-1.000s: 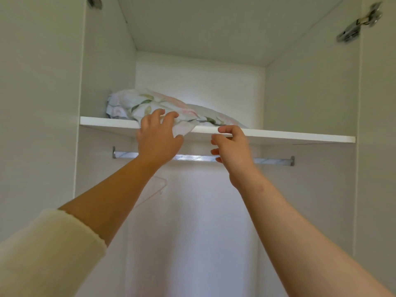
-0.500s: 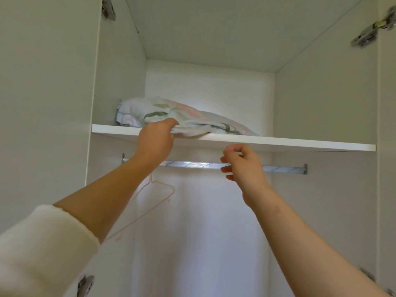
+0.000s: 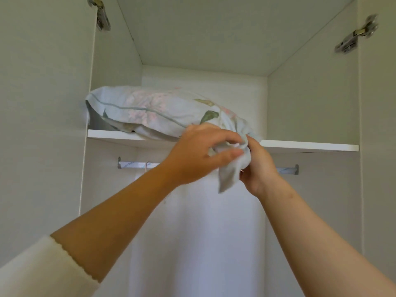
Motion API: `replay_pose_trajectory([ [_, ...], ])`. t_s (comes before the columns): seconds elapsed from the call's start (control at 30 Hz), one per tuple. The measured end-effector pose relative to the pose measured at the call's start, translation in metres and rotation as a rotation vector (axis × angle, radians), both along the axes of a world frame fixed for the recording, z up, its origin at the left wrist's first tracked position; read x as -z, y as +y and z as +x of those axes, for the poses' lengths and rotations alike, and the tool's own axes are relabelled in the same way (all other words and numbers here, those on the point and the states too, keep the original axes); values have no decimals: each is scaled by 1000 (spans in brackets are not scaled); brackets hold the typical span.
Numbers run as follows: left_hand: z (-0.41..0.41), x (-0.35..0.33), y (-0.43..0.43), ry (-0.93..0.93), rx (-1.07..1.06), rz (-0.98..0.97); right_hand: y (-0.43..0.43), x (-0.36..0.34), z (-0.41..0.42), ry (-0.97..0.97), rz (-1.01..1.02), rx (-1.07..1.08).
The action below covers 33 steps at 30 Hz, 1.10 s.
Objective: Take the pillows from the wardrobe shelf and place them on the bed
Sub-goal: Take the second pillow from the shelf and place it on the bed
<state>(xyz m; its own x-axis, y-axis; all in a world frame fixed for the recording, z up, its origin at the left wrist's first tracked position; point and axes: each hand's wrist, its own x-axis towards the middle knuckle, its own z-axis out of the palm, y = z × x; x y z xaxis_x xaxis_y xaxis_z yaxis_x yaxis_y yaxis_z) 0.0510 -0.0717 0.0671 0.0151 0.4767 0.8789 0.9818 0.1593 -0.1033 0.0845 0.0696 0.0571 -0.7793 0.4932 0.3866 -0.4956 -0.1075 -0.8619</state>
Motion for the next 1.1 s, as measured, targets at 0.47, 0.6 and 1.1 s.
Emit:
replay_pose_trajectory([
  [0.47,-68,-36,-51,109,-871,131,-38,-22,24,101,888,763],
  [0.6,-72,-48,-58,334,-941,183,-49,-20,17,74,1376,953],
  [1.1,-25,-11,-13,645,-535,49,-9,-8,9,10,1387,1036],
])
